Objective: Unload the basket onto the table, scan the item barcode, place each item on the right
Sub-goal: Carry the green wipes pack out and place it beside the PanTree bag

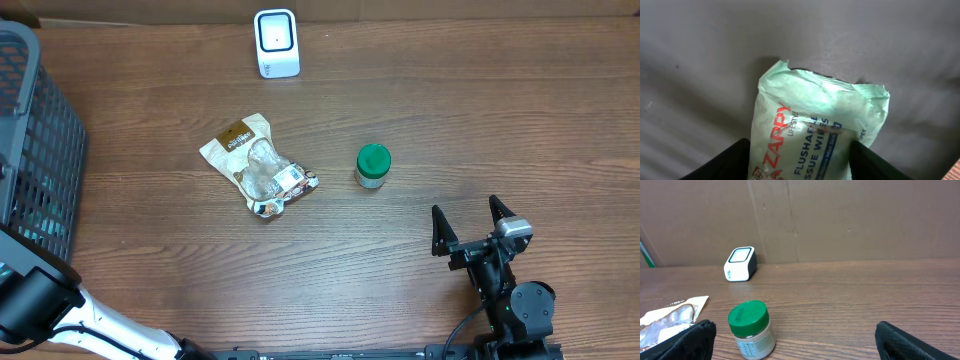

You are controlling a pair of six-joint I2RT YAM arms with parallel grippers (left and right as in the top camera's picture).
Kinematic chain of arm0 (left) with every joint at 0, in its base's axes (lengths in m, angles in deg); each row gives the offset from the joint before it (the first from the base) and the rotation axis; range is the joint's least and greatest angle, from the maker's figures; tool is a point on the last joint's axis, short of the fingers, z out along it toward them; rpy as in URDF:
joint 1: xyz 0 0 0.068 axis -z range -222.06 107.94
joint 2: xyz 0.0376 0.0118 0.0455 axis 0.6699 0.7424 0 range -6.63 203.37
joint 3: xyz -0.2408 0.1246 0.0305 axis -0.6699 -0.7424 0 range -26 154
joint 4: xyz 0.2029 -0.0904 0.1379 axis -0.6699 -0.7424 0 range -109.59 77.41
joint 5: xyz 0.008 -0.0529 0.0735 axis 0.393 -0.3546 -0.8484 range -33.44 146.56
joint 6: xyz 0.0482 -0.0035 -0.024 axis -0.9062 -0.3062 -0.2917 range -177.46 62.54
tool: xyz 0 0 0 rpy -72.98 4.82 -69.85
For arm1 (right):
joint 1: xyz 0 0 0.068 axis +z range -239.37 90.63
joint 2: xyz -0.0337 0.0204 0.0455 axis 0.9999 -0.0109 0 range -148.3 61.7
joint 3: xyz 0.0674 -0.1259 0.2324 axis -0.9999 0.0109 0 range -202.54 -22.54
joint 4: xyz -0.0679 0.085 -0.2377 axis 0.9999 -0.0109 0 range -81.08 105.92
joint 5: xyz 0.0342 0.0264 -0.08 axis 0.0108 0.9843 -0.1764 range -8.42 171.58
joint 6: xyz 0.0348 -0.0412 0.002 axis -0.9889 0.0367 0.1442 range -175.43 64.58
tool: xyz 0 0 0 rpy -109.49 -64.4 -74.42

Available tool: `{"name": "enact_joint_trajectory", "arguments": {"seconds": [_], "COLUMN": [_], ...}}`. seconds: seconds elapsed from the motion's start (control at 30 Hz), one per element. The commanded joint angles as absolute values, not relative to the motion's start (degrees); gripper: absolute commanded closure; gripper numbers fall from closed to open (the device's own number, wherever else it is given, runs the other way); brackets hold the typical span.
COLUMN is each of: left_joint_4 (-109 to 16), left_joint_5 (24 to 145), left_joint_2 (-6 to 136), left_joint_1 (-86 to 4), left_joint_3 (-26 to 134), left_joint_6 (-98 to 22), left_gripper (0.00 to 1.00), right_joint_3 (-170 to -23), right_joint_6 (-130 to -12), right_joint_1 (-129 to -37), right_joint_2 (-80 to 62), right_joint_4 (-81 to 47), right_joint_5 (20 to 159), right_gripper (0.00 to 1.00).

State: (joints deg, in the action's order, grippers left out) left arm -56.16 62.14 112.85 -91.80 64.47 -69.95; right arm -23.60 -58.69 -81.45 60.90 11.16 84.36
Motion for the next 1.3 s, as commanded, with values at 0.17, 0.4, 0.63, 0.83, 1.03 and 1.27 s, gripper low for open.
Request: {"name": "enact_joint_trajectory", "arguments": {"seconds": [0.17,0.4,0.63,0.83,1.03,1.27], "left_joint_4": [-56.51,-56.79,-60.75,-63.59,-62.17,-58.74], "left_joint_5": [61.11,60.96,59.17,57.44,57.49,66.67], "left_joint_2": [115.89,115.36,112.45,107.08,98.29,83.04], "left_joint_1": [-91.41,-91.41,-91.43,-91.43,-91.43,-91.21], "left_joint_3": [64.12,64.30,68.52,73.74,74.86,75.82], "left_joint_6": [-70.08,-70.08,-68.25,-66.61,-62.02,-48.40], "left_gripper": [0.73,0.96,0.96,0.96,0.96,0.96], "right_joint_3": [-22.99,-22.99,-22.99,-22.99,-22.99,-22.99], "right_joint_6": [-59.00,-59.00,-59.00,-59.00,-59.00,-59.00], "right_joint_1": [-81.36,-81.36,-81.36,-81.36,-81.36,-81.36], "right_joint_2": [61.54,61.54,61.54,61.54,61.54,61.54], "right_joint_4": [11.32,11.32,11.32,11.32,11.32,11.32], "right_joint_5": [84.67,84.67,84.67,84.67,84.67,84.67], "right_gripper": [0.00,0.00,0.00,0.00,0.00,0.00]}}
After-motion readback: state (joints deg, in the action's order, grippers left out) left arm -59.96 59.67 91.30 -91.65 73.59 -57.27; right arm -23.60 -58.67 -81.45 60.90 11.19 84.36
